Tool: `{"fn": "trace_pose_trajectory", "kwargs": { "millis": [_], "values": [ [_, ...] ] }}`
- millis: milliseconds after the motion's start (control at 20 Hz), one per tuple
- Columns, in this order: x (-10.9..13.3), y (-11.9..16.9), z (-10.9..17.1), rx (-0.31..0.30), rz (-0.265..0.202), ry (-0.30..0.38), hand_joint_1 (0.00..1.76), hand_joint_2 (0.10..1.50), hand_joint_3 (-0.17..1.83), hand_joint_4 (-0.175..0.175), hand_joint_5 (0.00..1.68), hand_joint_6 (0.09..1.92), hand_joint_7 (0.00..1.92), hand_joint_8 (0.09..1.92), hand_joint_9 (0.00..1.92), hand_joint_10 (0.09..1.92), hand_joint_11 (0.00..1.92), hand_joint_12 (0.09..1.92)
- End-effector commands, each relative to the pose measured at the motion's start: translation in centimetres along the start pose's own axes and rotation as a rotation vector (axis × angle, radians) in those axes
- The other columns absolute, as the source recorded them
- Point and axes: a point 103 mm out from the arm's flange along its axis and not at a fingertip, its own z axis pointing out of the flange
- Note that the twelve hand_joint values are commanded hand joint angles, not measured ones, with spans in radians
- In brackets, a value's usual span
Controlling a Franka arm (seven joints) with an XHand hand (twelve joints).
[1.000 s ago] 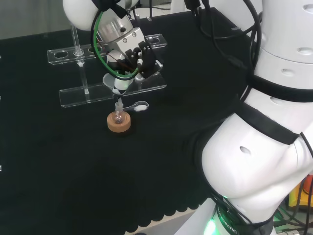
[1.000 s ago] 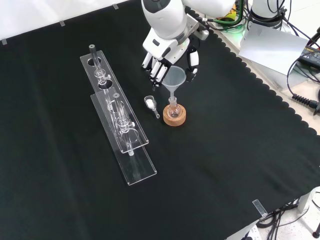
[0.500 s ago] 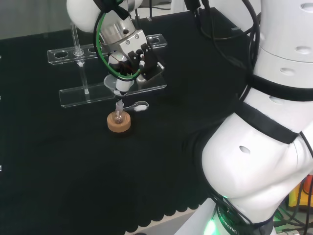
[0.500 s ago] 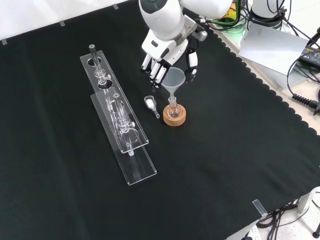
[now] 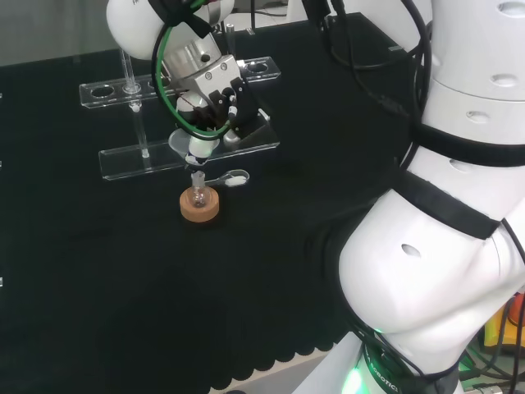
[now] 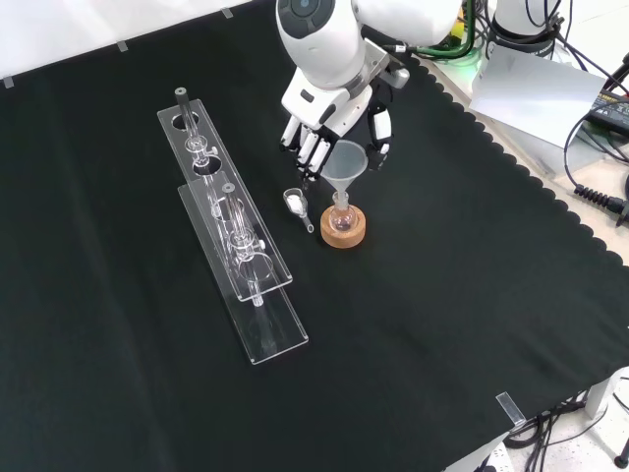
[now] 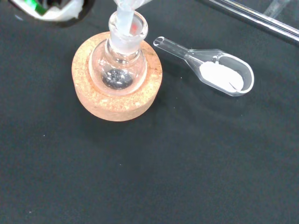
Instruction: Place the funnel on the round-bottom flask.
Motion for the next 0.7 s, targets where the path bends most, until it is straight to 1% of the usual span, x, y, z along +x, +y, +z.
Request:
{"fn": "trace_pose_trajectory", "kwargs": {
  "millis": [50, 400, 550, 700],
  "values": [
    [0.64, 0.43, 0.06, 0.016, 0.004, -0.013, 0.88, 0.68, 0.73, -0.015, 0.55, 0.66, 0.52, 0.76, 0.95, 0.68, 0.46, 1.34],
    [0.40, 0.53, 0.46, 0.035, 0.007, -0.012, 0.87, 0.68, 0.73, -0.015, 0.55, 0.66, 0.51, 0.76, 0.94, 0.67, 0.45, 1.34],
    [0.23, 0.52, 0.60, 0.055, 0.015, -0.017, 0.87, 0.68, 0.73, -0.018, 0.51, 0.64, 0.48, 0.76, 0.89, 0.68, 0.42, 1.34],
    [0.10, 0.47, 0.74, 0.060, 0.016, -0.012, 0.86, 0.67, 0.73, -0.024, 0.41, 0.50, 0.40, 0.78, 0.80, 0.70, 0.37, 1.36]
  ]
}}
